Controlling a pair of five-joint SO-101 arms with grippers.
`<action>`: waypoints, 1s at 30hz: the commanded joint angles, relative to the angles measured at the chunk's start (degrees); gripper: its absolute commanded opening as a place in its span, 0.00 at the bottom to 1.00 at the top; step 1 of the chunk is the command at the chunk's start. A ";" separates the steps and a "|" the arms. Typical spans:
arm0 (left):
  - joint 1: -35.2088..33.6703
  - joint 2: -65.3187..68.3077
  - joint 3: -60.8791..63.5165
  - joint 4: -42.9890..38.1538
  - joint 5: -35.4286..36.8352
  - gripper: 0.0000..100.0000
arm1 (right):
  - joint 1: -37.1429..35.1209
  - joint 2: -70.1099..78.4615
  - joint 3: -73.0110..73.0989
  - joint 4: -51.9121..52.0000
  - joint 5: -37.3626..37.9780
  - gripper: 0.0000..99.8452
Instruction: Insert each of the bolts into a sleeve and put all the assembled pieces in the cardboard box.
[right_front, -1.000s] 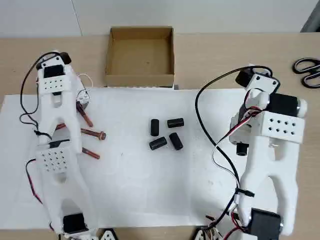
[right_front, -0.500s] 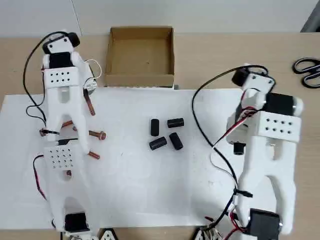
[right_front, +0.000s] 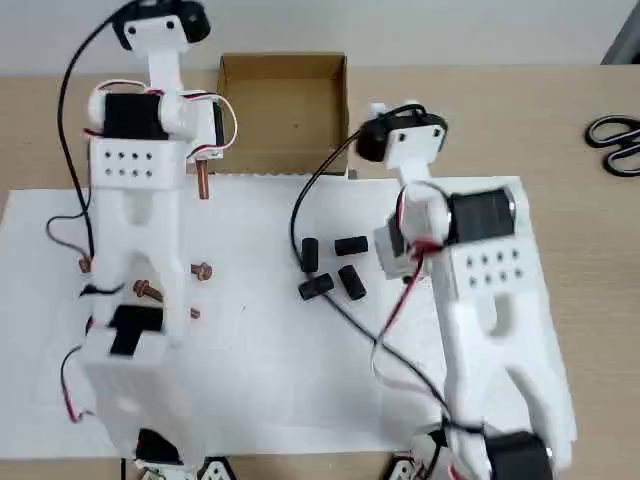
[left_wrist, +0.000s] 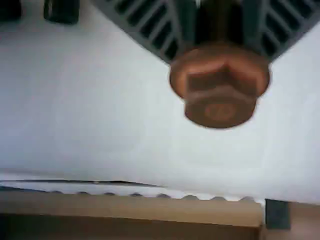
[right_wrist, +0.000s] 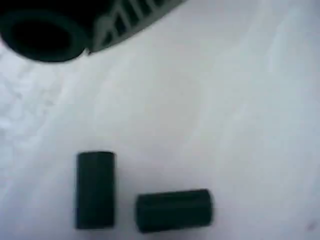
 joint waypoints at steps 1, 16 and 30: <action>1.14 -13.10 5.14 0.88 -2.64 0.00 | -5.14 -9.71 -1.05 0.92 0.18 0.00; 9.05 -48.35 53.58 -12.48 2.90 0.00 | -10.51 -37.05 27.16 -7.16 0.00 0.00; 9.49 -80.53 90.42 -41.76 20.48 0.00 | -10.59 -57.98 43.78 -16.84 0.35 0.00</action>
